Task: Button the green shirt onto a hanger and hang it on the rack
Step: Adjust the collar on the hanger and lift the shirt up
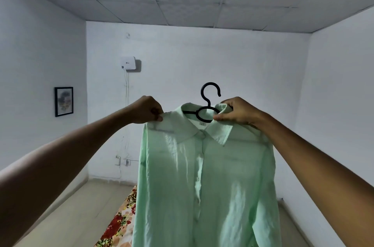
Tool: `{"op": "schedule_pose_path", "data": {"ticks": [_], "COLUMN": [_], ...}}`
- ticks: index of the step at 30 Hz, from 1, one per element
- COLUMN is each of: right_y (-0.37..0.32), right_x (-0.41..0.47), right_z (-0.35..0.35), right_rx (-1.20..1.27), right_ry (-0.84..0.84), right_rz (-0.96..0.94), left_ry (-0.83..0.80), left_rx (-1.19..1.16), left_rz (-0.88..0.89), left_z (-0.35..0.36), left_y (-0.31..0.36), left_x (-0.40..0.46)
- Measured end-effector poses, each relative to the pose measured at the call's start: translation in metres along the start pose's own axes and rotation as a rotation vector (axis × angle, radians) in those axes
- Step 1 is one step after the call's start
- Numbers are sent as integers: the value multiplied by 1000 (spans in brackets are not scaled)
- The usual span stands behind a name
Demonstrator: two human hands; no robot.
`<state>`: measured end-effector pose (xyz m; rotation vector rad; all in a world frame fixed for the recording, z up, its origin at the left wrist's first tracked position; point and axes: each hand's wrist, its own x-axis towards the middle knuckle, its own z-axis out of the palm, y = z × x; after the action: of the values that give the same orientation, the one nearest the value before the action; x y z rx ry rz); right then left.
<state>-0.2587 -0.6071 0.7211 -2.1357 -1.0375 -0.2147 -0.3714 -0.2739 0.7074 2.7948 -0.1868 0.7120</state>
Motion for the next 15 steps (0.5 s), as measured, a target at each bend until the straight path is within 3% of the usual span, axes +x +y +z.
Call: {"op": "schedule_pose_path", "data": {"ticks": [6, 9, 12, 15], "right_y": [-35, -43, -46, -43], "right_x": [14, 22, 23, 23], "right_z": [-1, -11, -18, -19], "right_rx": [131, -32, -209, -267], "right_ry": [74, 64, -65, -88], "right_rz": [-117, -129, -117, -96], "left_ry": [74, 78, 87, 111], "left_rx": [-29, -55, -32, -9], "left_rz": [-30, -29, -27, -37], "left_z": [2, 4, 7, 11], "left_y": [-5, 3, 5, 1], "left_x": [-1, 4, 5, 1]}}
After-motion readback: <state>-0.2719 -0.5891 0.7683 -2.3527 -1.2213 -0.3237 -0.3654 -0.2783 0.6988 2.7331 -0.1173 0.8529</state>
